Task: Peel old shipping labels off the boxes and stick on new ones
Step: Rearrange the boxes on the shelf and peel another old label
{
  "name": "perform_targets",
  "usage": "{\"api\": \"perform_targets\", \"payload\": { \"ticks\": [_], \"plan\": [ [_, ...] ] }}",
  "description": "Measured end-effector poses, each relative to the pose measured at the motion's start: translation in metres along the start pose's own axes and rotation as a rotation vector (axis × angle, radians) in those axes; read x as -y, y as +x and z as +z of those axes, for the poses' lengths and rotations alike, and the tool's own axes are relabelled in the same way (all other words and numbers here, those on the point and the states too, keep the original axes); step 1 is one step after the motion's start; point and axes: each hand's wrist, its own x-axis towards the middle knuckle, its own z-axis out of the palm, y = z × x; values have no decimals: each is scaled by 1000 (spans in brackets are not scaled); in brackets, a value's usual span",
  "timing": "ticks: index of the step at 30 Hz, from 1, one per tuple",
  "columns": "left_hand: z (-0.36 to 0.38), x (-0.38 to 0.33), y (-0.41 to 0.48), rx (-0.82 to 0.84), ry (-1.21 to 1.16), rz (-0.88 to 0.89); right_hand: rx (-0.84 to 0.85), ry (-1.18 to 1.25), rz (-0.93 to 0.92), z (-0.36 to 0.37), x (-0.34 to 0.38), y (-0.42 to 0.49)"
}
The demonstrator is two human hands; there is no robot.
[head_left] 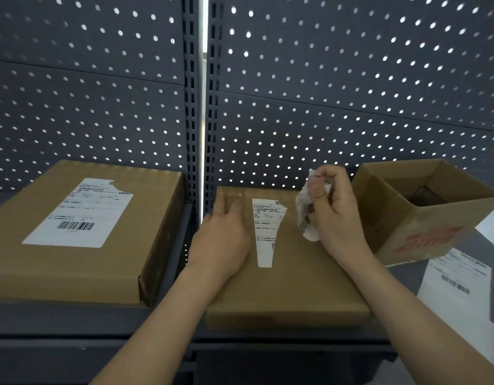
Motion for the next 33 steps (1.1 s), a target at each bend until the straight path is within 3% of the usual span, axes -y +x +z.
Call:
{"api": "perform_targets", "payload": {
  "ticks": [5,9,15,23,28,33],
  "plan": [
    [-1,-1,-3,-14,-12,8,135,-73,68,-2,-1,-3],
    [-1,0,-3,-24,-25,10,122,37,173,-2,-2,-3],
    [1,2,-2,-38,-34,10,117,2,227,-3,-1,-5],
    [4,4,0,-45,-51,16,127,-236,207,-6,-3,-8],
    [3,4,-2,-40,-68,15,237,-262,126,-10,-2,-14],
    [2,4,-2,-45,-72,14,174,-220,41,-9,1,-13]
  ]
}}
